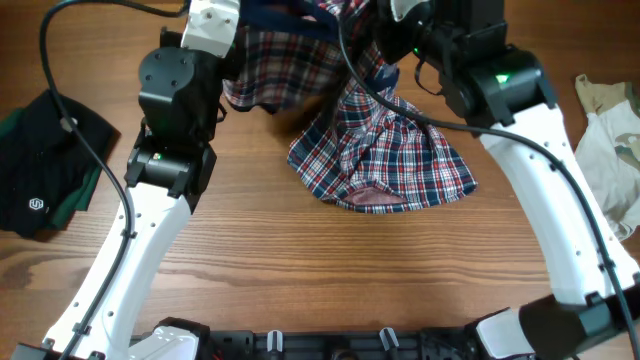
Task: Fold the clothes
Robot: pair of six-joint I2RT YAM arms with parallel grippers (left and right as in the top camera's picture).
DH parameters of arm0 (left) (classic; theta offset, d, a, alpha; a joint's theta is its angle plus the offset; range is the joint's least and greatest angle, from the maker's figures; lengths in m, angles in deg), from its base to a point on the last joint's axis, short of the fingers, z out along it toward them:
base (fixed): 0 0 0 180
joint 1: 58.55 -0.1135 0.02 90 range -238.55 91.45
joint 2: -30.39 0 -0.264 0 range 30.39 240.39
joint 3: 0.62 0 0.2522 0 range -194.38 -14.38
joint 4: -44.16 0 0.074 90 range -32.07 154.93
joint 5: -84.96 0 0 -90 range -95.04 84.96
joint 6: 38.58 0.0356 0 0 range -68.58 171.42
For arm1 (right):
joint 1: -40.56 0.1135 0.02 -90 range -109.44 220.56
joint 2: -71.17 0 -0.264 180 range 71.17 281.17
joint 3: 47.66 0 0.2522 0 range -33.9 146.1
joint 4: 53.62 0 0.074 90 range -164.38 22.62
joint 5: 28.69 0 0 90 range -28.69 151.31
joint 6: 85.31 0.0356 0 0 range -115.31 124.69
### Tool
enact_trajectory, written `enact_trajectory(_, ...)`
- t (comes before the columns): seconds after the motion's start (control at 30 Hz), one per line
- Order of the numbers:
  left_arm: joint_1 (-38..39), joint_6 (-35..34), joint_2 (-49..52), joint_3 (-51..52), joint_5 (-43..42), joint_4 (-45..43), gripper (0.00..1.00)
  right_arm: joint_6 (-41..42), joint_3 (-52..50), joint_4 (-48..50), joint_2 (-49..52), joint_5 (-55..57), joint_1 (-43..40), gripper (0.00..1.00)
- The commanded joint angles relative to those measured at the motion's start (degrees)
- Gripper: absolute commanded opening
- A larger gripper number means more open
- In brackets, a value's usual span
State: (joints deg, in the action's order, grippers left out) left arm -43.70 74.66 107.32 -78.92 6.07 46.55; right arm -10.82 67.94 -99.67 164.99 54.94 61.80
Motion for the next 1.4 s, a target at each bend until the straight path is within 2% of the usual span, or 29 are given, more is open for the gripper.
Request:
enact_trajectory(0.0,-0.46,-2.89,-1.2,-1.86,0.28,2.4,0.04,1.99,1.73,-1.25,-2.78,-1.4,-0.31,0.04)
enact_trajectory(0.17,-0.46,-2.86,-1.29,-4.04,-0.22,3.02,0.04,2.05,1.7,-1.46,-1.81,-1.44,-0.31,0.04)
enact_trajectory(0.27,-0.46,-2.86,-0.76,-4.11,-4.11,2.91,0.04,2.03,1.66,-1.14,0.79,-1.44,-0.31,0.04)
enact_trajectory(0.4,-0.52,-2.43,2.08,-4.11,-4.02,2.27,0.04,2.01,1.66,-0.33,4.68,-1.62,-0.31,0.04)
enact_trajectory(0.6,-3.19,-2.49,6.99,-4.13,-4.04,-4.98,0.04,2.03,1.66,5.88,6.73,-1.62,-0.31,0.04)
enact_trajectory(0.7,-2.84,-4.02,5.2,-4.13,-4.02,1.84,0.04,2.23,1.66,1.42,6.23,-2.19,-0.28,0.04)
enact_trajectory(0.83,-1.46,-11.63,-0.13,-4.13,-4.0,13.81,0.04,3.93,1.66,-5.84,5.33,-5.44,-0.28,0.04)
enact_trajectory(1.0,-1.46,-13.44,-0.48,-4.11,-4.22,21.53,0.04,5.16,1.66,-7.63,5.11,-7.23,-0.28,0.04)
enact_trajectory(1.13,-1.6,-13.05,6.34,-4.11,-4.22,16.33,0.04,4.98,1.66,-1.18,5.6,-7.21,-0.31,0.04)
enact_trajectory(1.27,-3.48,-12.7,15.47,-4.13,-4.57,-0.55,0.04,3.39,1.64,6.75,8.46,-5.07,-0.31,0.04)
enact_trajectory(1.37,-6.71,-9.7,22.43,-4.13,-11.67,-15.82,0.04,1.95,1.64,14.05,12.68,-4.15,-0.31,0.04)
